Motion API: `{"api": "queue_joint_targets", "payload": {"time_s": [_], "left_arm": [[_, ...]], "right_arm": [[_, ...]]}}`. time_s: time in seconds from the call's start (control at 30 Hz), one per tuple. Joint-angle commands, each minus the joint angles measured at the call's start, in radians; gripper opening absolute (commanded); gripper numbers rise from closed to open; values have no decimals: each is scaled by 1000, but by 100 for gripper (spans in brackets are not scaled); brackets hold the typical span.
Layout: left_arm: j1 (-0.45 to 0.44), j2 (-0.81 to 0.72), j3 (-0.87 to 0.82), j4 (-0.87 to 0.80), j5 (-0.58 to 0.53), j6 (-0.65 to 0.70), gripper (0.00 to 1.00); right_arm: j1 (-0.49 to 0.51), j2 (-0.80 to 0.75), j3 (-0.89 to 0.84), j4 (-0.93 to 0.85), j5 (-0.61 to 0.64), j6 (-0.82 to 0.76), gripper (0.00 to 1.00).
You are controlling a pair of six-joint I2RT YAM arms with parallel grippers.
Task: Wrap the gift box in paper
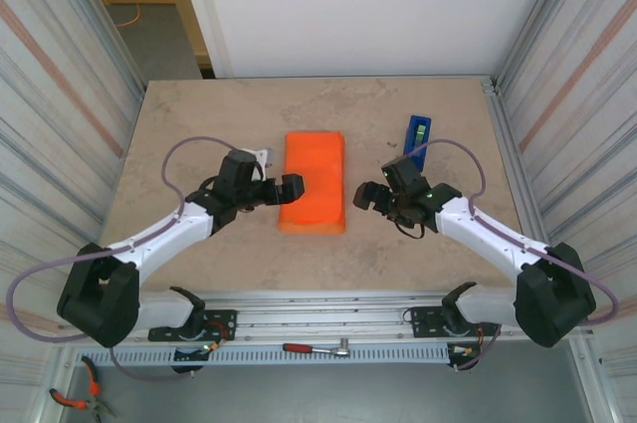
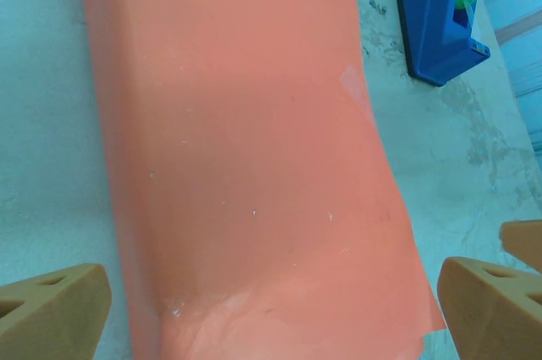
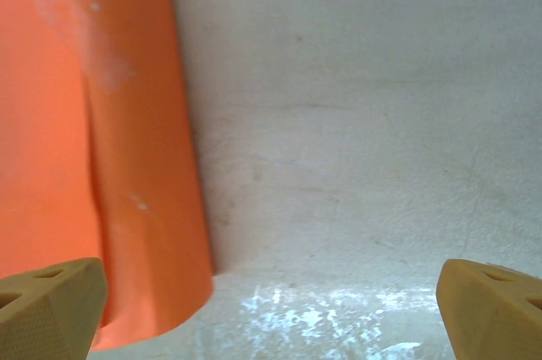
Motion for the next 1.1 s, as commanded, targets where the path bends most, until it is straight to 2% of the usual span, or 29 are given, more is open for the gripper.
{"api": "queue_joint_targets", "payload": {"time_s": [0.0, 0.27, 0.43, 0.5, 0.63, 0.83, 0.93, 1.07], "left_arm": [[17, -16, -34, -16, -9, -19, 99], [26, 44, -55, 50, 73, -26, 99], [20, 108, -50, 96, 103, -39, 99], [7, 126, -51, 118, 107, -47, 99], [-26, 159, -51, 165, 116, -82, 99], [-84, 167, -62, 228, 109, -132, 99], [-85, 144, -57, 186, 78, -121, 99], [-79, 79, -45, 77, -14, -66, 99]], "right_arm": [[11, 13, 51, 5, -66, -27, 98], [27, 127, 38, 206, -205, 29, 98], [67, 228, 84, 242, -215, 60, 99], [78, 268, 105, 240, -217, 71, 96], [83, 328, 131, 261, -234, 87, 80], [66, 341, 140, 276, -259, 91, 63], [52, 319, 139, 256, -260, 79, 66], [44, 267, 133, 188, -221, 36, 87]]}}
